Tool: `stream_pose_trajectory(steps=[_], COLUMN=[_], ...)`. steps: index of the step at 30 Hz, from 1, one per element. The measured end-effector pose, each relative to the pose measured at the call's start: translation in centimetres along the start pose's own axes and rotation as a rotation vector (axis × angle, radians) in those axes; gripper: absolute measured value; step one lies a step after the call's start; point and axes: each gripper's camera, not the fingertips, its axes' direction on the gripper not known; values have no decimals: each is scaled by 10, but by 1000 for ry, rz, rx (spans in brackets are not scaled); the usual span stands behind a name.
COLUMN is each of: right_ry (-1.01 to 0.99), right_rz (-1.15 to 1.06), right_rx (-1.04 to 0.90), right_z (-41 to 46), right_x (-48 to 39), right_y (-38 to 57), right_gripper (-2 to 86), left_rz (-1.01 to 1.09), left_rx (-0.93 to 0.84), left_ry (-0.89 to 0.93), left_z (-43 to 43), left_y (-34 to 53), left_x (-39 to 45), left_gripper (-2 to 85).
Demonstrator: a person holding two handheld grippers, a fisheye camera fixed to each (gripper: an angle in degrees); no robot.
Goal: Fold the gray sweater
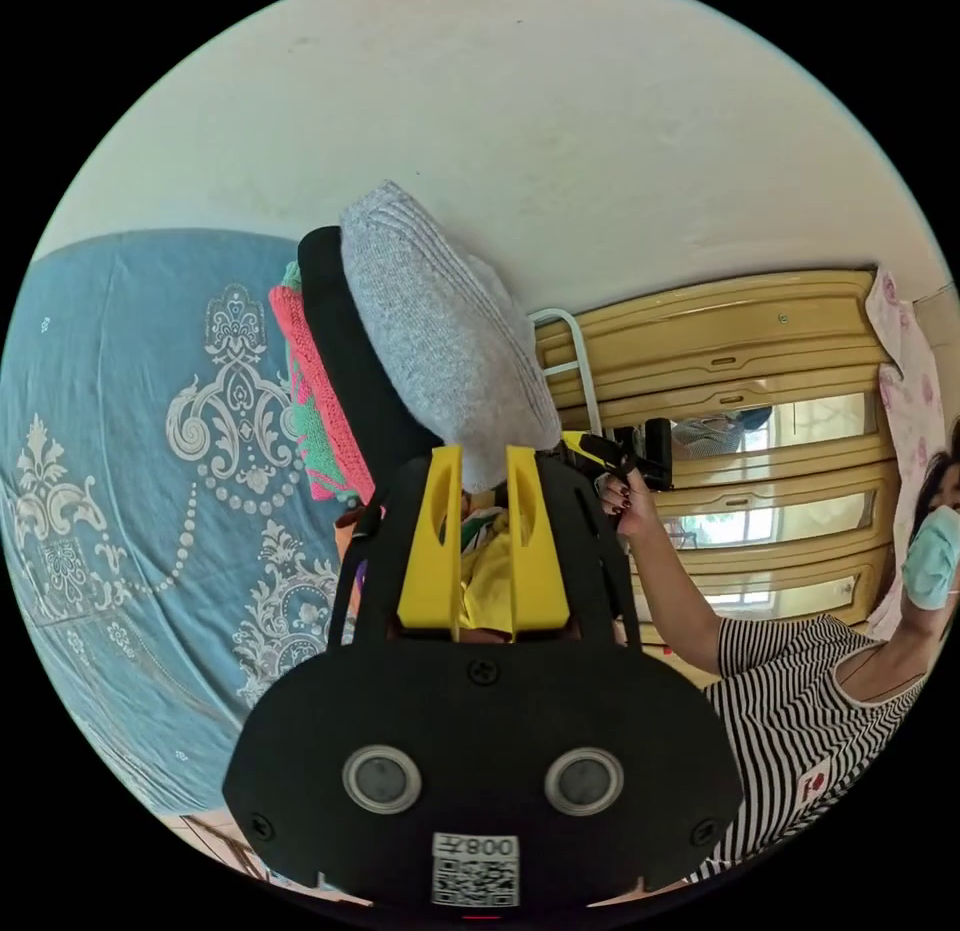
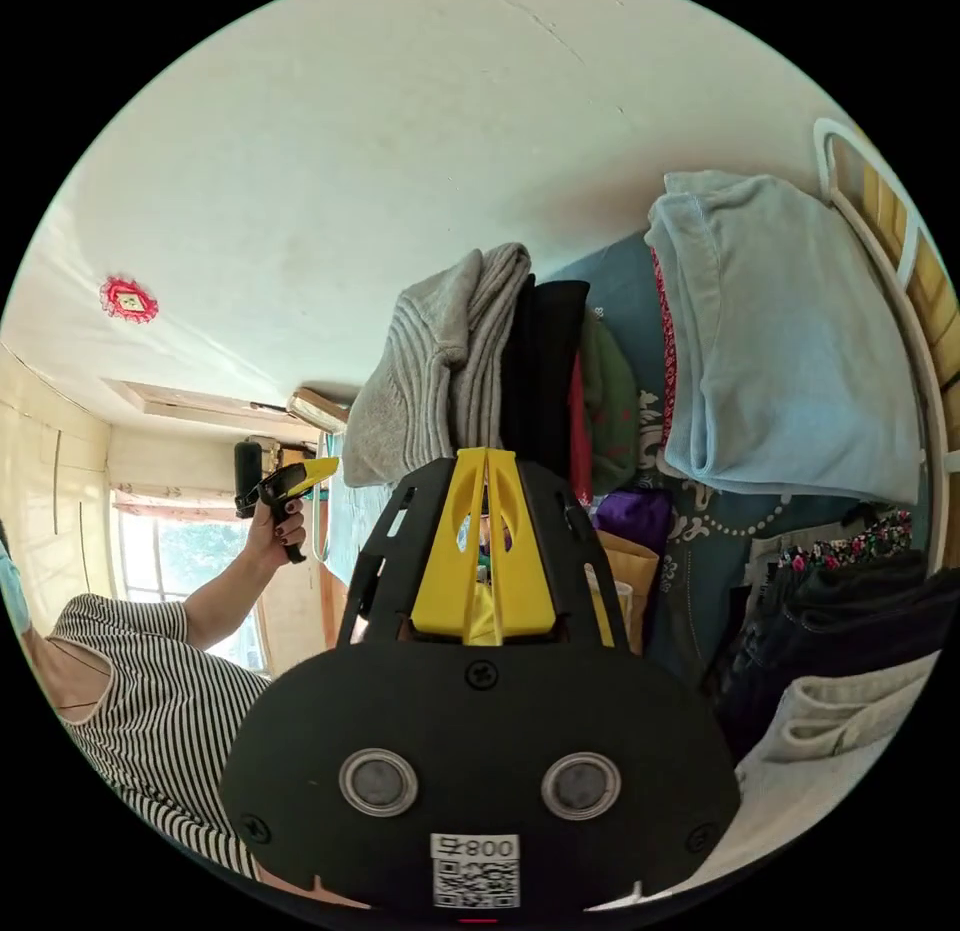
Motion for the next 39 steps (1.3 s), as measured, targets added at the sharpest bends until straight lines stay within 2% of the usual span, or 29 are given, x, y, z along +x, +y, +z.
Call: stream_pose_trajectory(steps=[3,6,10,11,19,24,26,29,32,39], right_ry=[50,105,442,467,398,334,376,479,526,603], right_rz=[-100,-238,-300,-292,-277,-268,-229,-133,-48,32], right_rx=[95,82,-95,-145,-116,48,171,251,260,248], right_z=[-38,-41,7,17,-26,-105,-148,-184,-209,-247], right_x=[-24,-56,-52,-42,-4,11,29,65,103,150], right_y=[-12,-29,-56,-62,-84,-95,-103,-131,-170,-250], right_gripper=[0,0,0,0,1,4,10,32,76,105], left_rz=[57,83,101,115,197,262,283,271,226,64], left_rx=[-2,-93,-157,-161,-231,-158,-123,-91,-95,-152], left_ry=[-45,-112,-182,-200,-287,-297,-257,-207,-156,-107], left_z=[6,38,68,71,73,44,25,5,-9,-33], left_y=[-30,-57,-77,-80,-98,-107,-108,-103,-93,-56], left_x=[42,75,111,121,178,211,221,221,211,167], left_gripper=[52,31,14,12,8,4,3,2,2,2])
